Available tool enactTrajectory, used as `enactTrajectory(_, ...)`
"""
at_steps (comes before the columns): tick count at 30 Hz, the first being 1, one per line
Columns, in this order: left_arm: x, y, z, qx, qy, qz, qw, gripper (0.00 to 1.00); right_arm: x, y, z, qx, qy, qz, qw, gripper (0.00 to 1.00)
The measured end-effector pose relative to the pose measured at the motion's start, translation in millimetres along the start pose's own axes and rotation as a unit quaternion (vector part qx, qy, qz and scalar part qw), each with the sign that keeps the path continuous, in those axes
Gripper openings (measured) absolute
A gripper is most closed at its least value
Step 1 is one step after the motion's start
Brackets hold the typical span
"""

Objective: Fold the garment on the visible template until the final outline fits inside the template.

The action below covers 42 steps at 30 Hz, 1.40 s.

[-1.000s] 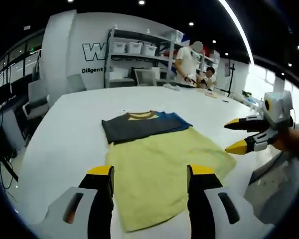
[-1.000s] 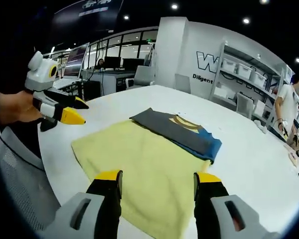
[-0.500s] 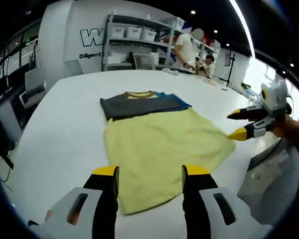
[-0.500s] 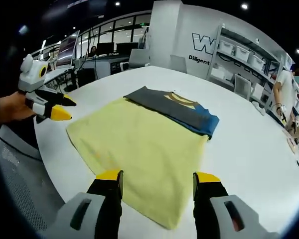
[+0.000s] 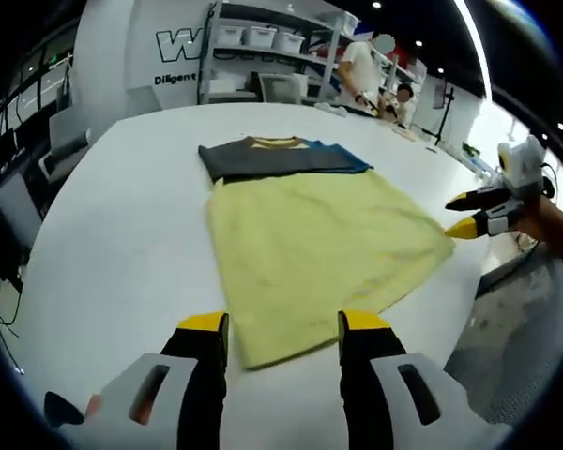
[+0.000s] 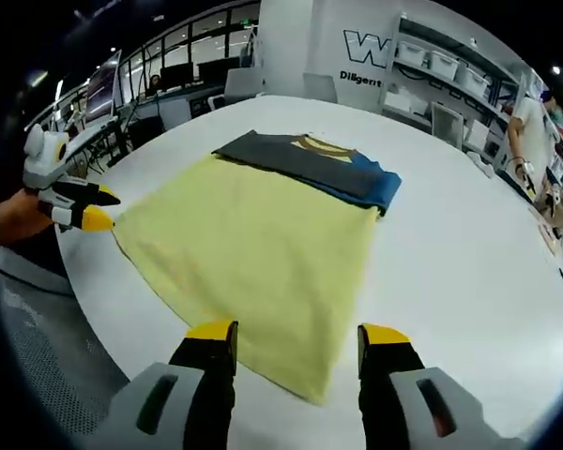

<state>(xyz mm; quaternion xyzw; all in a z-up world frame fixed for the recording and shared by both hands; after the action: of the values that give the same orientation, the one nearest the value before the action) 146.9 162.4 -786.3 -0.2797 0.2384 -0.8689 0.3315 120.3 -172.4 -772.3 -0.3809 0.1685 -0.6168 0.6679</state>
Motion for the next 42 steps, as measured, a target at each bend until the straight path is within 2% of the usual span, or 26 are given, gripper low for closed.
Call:
enactTrajectory(11, -7.2, 5.4, -8.8, -0.02, -0.026, 0.007, 0.9994, 0.37, 1.8, 0.6, -9.7, -0.026, 0.018, 0.007, 0.9995, 0.43)
enactTrajectory(14, -7.0, 5.6, -9.1, -0.017, -0.024, 0.007, 0.9995, 0.37, 2.2, -0.5, -10.0, -0.025, 0.021, 0.005, 0.9995, 0.42)
enactTrajectory(18, -14.5, 3.9, -14.4, -0.014, -0.055, 0.015, 0.9983, 0.35, 2.1, 0.5, -12.4, -0.033, 0.021, 0.005, 0.9992, 0.41)
enactTrajectory(22, -16.1, 4.1, -16.2, -0.009, -0.069, 0.017, 0.9974, 0.3, 2.0, 0.8, -14.6, -0.038, 0.022, 0.005, 0.999, 0.39)
enactTrajectory(25, -15.1, 6.3, -16.2, -0.013, -0.058, 0.014, 0.9981, 0.28, 3.2, 1.5, -17.9, -0.048, 0.023, 0.002, 0.9986, 0.38)
enactTrajectory(31, -16.2, 6.1, -15.3, -0.004, -0.068, 0.012, 0.9976, 0.25, 3.9, 3.9, -21.1, -0.061, 0.023, 0.003, 0.9979, 0.33)
enactTrajectory(34, -17.2, 7.0, -15.1, -0.005, -0.069, 0.012, 0.9975, 0.23, 10.7, 5.6, -24.5, -0.074, 0.05, 0.002, 0.996, 0.27)
enactTrajectory(35, -16.3, 7.1, -15.6, -0.005, -0.071, 0.01, 0.9974, 0.21, 12.6, 6.2, -26.5, -0.082, 0.073, 0.009, 0.9939, 0.26)
enactTrajectory(37, -15.6, 6.8, -16.1, -0.003, -0.07, 0.011, 0.9975, 0.21, 11.8, 8.2, -28.7, -0.094, 0.088, 0.021, 0.9915, 0.24)
enactTrajectory(42, -15.6, 7.2, -16.7, -0.009, -0.069, 0.008, 0.9975, 0.17, 9.8, 10.4, -31.3, -0.103, 0.076, 0.015, 0.9916, 0.24)
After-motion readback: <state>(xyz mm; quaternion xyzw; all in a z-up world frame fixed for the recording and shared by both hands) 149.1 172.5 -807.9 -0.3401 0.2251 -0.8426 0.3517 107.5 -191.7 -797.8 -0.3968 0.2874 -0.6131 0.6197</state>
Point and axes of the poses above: the point that each gripper's makers call its tool centre point, and the gripper's own axes: y roughly forward along the fingers, x roughly to its right, z roughly out of its top, the point moved 7 cm from there along -y, roughly backward along the fingers, and after that the axes turned 15 degrees about -z, right-handed, at the moved point
